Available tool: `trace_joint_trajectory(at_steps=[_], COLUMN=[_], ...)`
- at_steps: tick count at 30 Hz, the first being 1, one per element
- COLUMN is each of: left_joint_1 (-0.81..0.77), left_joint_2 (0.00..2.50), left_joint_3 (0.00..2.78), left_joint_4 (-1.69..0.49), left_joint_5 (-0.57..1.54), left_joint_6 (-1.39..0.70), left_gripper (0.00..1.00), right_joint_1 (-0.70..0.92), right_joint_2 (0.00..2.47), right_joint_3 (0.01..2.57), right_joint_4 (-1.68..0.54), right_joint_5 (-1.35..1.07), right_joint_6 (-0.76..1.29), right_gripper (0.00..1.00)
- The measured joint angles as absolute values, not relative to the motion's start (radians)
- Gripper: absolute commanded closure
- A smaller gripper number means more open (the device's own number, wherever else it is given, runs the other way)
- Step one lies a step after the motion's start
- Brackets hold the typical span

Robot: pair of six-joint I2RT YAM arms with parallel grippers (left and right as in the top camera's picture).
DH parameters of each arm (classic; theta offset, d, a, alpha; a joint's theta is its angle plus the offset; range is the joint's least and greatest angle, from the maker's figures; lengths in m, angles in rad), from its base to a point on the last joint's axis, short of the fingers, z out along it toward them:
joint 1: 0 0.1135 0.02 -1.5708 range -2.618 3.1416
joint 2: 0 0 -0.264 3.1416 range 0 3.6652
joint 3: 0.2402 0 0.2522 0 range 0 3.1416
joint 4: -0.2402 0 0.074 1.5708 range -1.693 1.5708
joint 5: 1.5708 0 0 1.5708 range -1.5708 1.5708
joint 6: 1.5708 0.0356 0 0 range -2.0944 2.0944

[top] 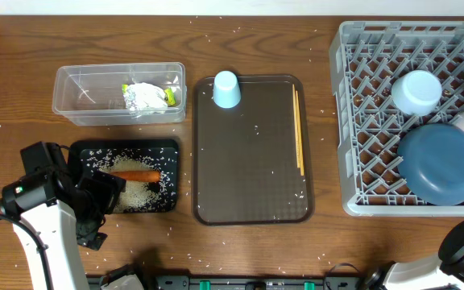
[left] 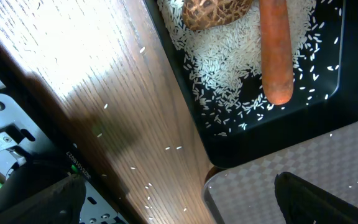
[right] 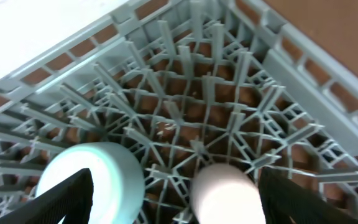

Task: Sort waste into correct bins and load items into the dishwasher rack
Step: 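Move the right gripper left to the light blue cup on the tray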

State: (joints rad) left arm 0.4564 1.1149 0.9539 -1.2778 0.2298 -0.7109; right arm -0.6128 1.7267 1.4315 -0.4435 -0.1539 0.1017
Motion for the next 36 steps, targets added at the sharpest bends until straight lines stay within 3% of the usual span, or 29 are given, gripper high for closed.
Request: trace_joint_trajectory(at_steps=[11,18,28,36], left_joint_1=[0.456,0.456,0.456,0.456], left_joint_2=[1.115,1.115,1.115,1.115], left_joint_3=[0.954,0.954,0.954,0.954], left_joint_4=[-1.278,-1.277,-1.278,-1.278], left_joint_5=[0.23,0.229,0.23,0.23], left_joint_6=[-0.711,-0.711,-0.711,-0.711], left_gripper=[0.02,0.02,0.02,0.02], right_joint_1=[-0.474,-0.136,0.394,0.502], right_joint_2=[1.727,1.727,1.81,2.092], right_joint_3=[1.431,1.431,1.462,1.755], right_joint_4=[-0.416,-0.361,-0.198,-0.409], right_joint_5=[-0.308,-0.351,-0.148,-0.075], right_joint_6=[0.116,0.125,0.119,0.12], right_gripper=[0.23,0.08,0.01,0.01])
